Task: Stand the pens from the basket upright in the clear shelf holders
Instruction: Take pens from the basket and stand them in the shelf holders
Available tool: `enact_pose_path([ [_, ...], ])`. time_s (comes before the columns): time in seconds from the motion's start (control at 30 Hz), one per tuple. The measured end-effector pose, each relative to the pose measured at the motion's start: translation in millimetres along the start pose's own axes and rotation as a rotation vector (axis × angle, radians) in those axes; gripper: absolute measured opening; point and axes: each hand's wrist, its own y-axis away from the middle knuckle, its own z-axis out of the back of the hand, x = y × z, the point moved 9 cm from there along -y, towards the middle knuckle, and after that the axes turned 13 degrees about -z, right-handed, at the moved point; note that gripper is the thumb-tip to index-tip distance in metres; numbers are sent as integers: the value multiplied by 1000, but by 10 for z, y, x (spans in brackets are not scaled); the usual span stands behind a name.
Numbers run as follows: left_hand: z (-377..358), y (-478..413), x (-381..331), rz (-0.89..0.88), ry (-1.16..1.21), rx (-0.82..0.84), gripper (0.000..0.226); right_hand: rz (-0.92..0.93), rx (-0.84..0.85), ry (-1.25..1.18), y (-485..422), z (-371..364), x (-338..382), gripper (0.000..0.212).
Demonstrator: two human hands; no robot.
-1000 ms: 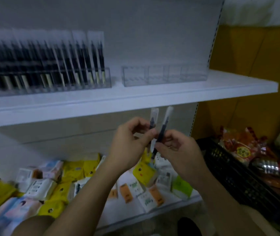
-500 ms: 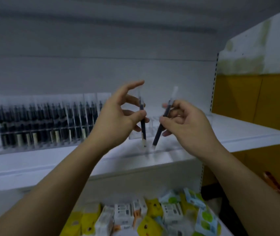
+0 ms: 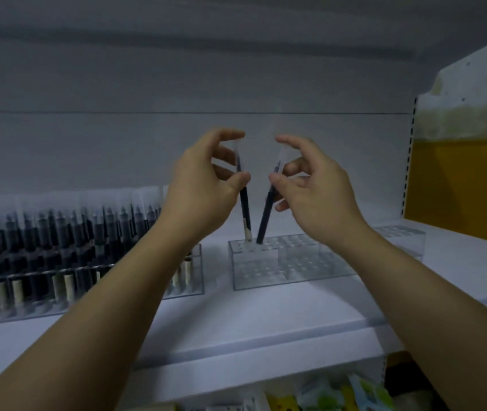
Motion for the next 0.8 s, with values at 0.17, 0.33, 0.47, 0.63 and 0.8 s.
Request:
enact_pose_path([
  [0.17,-87,-54,117,-25,-49,-38,48,6,1,-82,-254,-61,-16,46],
  [0.33,-77,-44,172,-40,-101,-56,47,17,69,31,-322,-228,-118,41],
  [0.47,-53,-26,169,-61,-138,-61,48,21,7,-29,-274,-230,-243,39],
  [0.63,-103,-7,208,-37,-180,-10,49,32,-94,-158,-315,-91,-271,41],
  [0.8,-308,43,269,-6,-264,152,51,7,-26,-179,-274,-175,-330,42],
])
